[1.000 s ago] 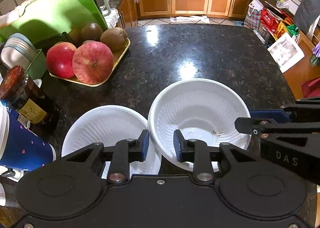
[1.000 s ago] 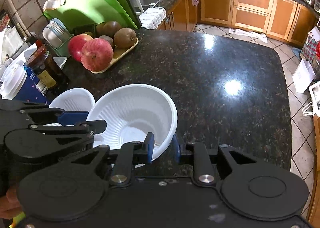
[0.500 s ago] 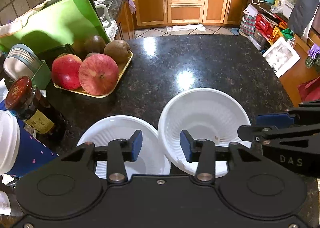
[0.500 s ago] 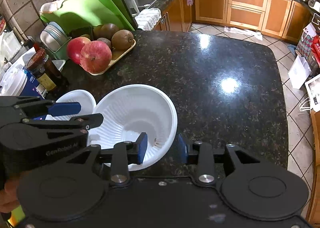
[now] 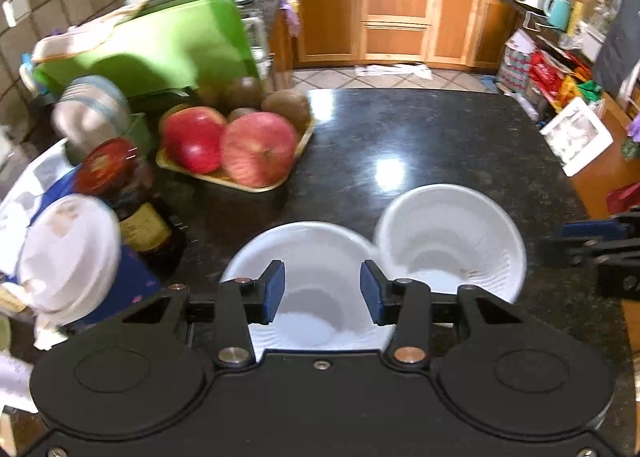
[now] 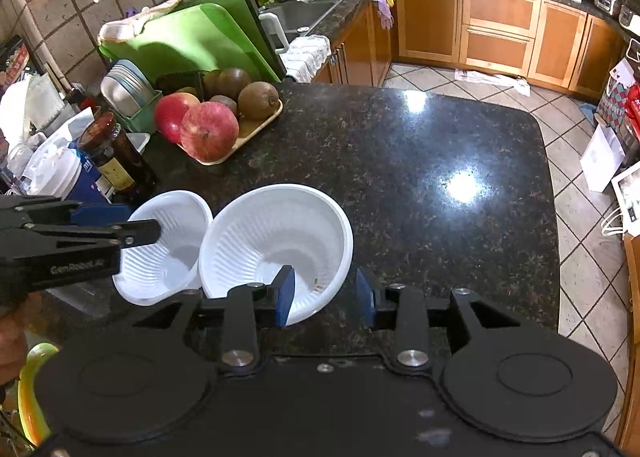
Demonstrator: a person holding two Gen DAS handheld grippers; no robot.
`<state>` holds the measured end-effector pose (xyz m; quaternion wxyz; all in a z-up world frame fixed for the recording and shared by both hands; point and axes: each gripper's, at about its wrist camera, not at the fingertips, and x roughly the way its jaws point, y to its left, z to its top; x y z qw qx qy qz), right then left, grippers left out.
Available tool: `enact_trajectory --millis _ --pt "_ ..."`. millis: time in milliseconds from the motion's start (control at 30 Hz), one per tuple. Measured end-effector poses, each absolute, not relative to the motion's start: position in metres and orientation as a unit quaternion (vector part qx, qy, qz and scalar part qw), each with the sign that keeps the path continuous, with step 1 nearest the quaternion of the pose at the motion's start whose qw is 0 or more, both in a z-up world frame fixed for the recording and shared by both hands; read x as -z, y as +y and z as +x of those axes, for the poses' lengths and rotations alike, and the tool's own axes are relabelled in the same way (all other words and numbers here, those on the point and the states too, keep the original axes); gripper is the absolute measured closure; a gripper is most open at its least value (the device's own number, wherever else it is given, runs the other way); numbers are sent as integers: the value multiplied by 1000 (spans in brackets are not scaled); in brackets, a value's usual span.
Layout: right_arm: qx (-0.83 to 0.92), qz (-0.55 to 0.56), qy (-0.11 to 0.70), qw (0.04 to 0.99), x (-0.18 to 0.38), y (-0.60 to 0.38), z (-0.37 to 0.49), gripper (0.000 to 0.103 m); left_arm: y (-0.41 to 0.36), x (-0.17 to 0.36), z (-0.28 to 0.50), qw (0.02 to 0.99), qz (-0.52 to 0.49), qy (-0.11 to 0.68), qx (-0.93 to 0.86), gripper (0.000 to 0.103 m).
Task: Organize plates and bowls
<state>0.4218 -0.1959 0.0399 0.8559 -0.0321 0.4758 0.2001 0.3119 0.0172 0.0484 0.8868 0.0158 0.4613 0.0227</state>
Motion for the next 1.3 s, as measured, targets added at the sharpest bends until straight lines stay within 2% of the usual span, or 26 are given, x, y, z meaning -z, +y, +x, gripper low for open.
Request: enact_trajectory --millis 333,767,967,1300 --pt "-204 -54 481 851 -31 -181 430 67 45 -27 310 868 -10 494 -61 52" --pt "-218 -124 486 837 -43 -191 439 67 7 -45 299 874 -13 485 -28 52" --pt "-236 -102 504 824 -27 -187 460 67 -8 -38 295 869 -24 494 -25 52" --pt "-244 -158 498 817 -7 -166 474 67 -7 -36 289 866 -44 495 -56 52"
